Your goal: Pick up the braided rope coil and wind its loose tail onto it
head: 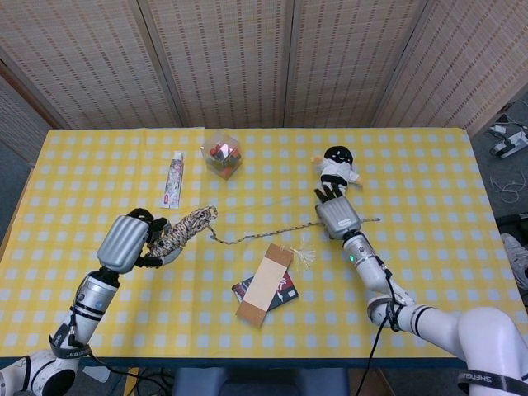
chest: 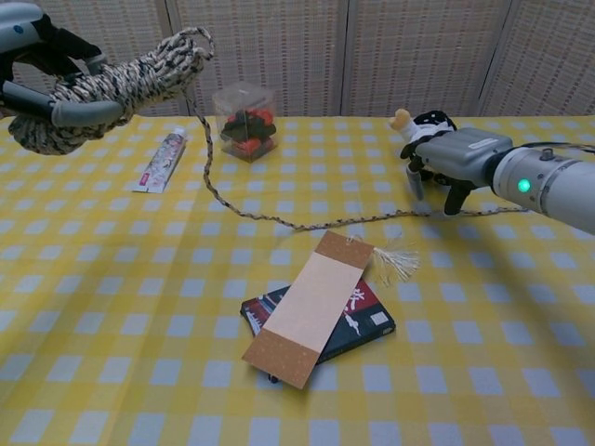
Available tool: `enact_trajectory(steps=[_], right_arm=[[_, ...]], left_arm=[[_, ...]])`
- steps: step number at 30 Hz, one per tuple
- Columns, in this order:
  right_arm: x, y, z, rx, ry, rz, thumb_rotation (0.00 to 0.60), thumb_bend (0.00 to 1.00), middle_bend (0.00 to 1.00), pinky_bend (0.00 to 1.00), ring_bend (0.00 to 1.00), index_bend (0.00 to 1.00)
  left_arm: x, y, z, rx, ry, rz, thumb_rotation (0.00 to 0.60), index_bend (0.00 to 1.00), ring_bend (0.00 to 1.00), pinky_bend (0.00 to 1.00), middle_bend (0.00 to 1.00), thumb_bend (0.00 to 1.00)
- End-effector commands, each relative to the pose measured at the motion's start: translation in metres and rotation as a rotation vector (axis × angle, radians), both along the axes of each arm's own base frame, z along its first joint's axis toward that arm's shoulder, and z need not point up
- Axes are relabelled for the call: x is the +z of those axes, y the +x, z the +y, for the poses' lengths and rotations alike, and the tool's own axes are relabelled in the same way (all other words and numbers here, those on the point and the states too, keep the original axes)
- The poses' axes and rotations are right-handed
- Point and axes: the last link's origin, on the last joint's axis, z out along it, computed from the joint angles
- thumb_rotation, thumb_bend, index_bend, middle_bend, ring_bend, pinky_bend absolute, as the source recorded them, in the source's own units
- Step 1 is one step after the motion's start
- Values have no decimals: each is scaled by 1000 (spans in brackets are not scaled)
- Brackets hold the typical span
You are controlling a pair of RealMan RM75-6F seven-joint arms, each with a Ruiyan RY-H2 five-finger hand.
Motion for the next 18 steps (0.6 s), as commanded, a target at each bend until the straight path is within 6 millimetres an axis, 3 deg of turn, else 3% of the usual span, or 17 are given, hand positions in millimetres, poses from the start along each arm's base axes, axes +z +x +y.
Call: enact_trajectory(steps=[1, 10, 18], right_arm=[[-7, 2, -2, -2, 10, 7, 600, 203, 85, 0, 0, 487], [-11, 9, -12, -1, 10, 24, 600, 281, 87, 0, 0, 490], [-14, 9, -13, -6, 17, 45, 600, 293, 99, 0, 0, 499]], left_arm=[[0, -1, 0, 1, 1, 2, 351, 796, 667, 329, 792, 288], [0, -3, 0, 9, 0, 5, 353, 796, 666, 324, 792, 288], [-1, -5, 0, 13, -2, 5, 346, 796, 662, 319, 792, 288]])
